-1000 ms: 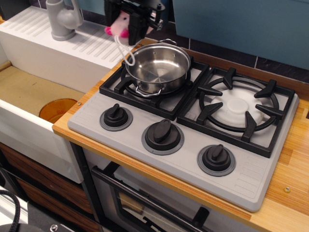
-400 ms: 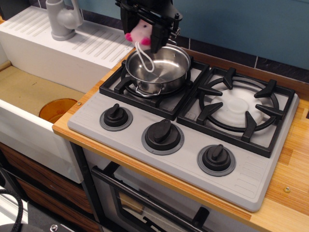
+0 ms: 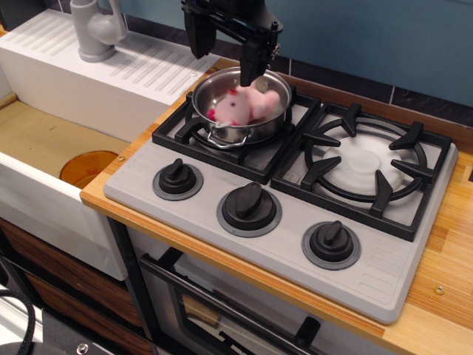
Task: Put pan on stove and put stuffedpig in pan
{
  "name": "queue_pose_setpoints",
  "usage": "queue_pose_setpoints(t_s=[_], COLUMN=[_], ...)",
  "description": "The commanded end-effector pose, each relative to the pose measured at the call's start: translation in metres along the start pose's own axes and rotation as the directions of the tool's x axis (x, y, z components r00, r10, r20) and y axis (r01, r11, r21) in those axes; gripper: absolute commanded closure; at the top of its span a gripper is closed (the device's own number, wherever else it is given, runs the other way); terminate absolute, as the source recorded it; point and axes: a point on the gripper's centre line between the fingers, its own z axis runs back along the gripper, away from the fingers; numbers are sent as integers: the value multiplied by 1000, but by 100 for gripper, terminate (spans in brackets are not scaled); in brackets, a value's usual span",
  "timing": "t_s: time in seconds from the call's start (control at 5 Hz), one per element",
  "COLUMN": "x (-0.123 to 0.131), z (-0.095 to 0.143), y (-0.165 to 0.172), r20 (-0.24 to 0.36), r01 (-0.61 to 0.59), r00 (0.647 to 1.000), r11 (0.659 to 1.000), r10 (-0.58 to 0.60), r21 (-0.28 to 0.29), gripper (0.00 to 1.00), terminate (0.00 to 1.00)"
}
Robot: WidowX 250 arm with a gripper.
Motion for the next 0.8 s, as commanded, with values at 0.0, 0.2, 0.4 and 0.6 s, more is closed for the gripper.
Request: queue_pose_setpoints(t_s=[0.0, 0.2, 0.4, 0.6], x=[10, 13, 19, 23], z=[13, 21, 27, 27], y=[2, 0, -5, -6], r20=[32, 17, 0, -2], r01=[-8, -21, -30, -23], r00=[999, 1000, 1000, 1000], r11=[1000, 1000, 999, 998], r10=[8, 21, 30, 23], r21=[3, -2, -27, -53], gripper=[0, 0, 0, 0], terminate=[0, 0, 0, 0])
